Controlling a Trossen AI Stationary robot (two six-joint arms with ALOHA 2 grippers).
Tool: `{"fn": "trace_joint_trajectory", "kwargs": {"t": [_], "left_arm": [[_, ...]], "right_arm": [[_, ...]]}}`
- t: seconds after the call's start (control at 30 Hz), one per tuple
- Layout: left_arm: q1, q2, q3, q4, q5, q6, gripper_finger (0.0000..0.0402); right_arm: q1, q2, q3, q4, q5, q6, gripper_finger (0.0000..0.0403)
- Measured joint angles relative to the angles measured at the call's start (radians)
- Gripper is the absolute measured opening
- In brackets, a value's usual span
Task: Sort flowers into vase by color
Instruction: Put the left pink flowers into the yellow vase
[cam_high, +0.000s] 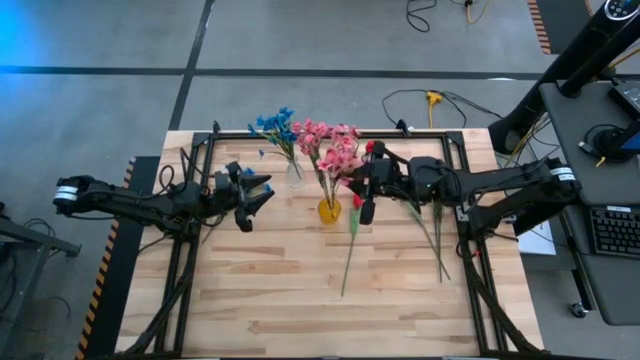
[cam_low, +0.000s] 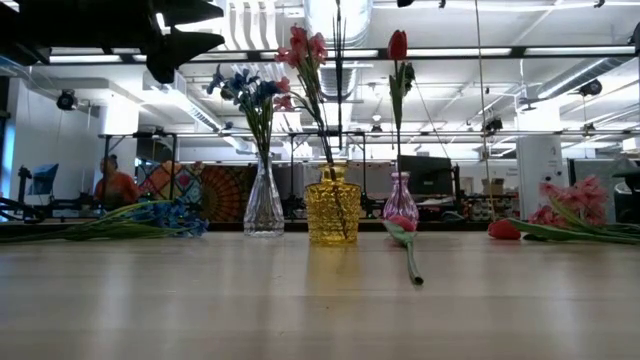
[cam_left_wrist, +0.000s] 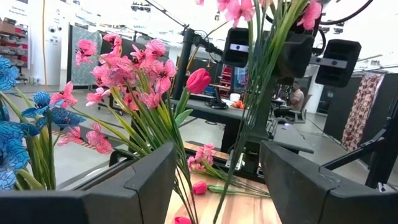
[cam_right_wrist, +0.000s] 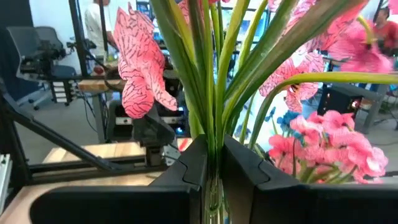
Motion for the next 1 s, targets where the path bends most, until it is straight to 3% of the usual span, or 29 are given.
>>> {"fn": "trace_joint_trajectory", "kwargs": {"t": [1.0], "left_arm": [[0.000, 0.000, 0.000, -0.003, -0.002, 0.000, 0.0215]], "right_arm": [[-0.025, 0.067, -0.025, 0.068, 0.002, 0.004, 0.0031]]}}
